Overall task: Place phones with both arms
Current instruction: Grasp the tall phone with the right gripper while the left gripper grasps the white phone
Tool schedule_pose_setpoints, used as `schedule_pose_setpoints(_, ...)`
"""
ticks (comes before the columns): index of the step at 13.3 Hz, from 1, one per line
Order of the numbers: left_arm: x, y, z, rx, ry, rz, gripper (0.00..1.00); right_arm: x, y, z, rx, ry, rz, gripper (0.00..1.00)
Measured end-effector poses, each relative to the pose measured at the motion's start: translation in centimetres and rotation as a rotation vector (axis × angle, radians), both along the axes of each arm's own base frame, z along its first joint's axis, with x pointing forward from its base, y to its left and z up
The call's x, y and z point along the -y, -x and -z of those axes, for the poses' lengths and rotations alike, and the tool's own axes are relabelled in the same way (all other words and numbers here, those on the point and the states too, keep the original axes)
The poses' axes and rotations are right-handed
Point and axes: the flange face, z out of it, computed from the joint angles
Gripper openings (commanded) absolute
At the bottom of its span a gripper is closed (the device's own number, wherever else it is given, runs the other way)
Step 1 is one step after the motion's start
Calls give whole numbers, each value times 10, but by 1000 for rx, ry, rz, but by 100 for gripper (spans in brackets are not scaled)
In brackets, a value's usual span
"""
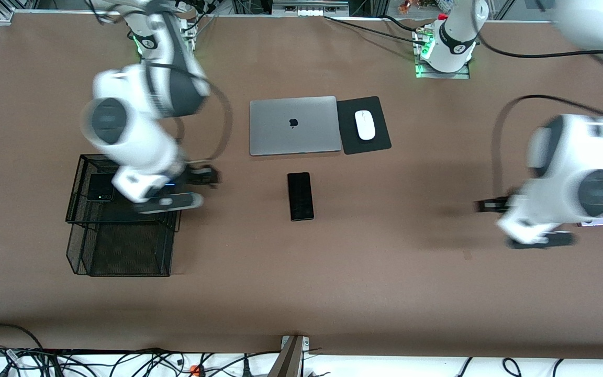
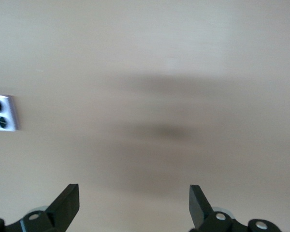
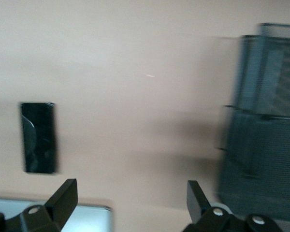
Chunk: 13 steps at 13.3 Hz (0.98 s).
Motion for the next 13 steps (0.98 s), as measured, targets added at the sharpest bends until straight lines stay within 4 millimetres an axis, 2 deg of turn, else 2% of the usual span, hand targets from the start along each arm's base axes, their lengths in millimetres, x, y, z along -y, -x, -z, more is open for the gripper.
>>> schedule_pose_setpoints(1,-41,3,-5,-1,-8,-1,100,-39,9,14,7,-6,28,100)
schedule_pose_setpoints(3,-101,11,-10,-7,-14,9,100,-108,32,44,23,-5,68,100)
schedule_pose_setpoints(5,-160,20,-7,12,5,33,100,-166,59,75,61,-2,82,100)
schedule_pose_setpoints(6,-191,26,0,27,14,42,100,-186,71,90,79,-2,73,100)
schedule_pose_setpoints(8,-241,34,26,61,25,38,100,-209,87,123,102,10,45,100)
schedule_pose_setpoints(10,-285,39,63,109,28,7,100,-214,89,154,119,26,32,100)
schedule_pose_setpoints(12,-312,46,98,118,41,-19,100,-210,85,178,142,43,-4,100)
schedule_pose_setpoints(13,-318,47,107,120,46,-15,100,-208,84,187,150,48,-28,100)
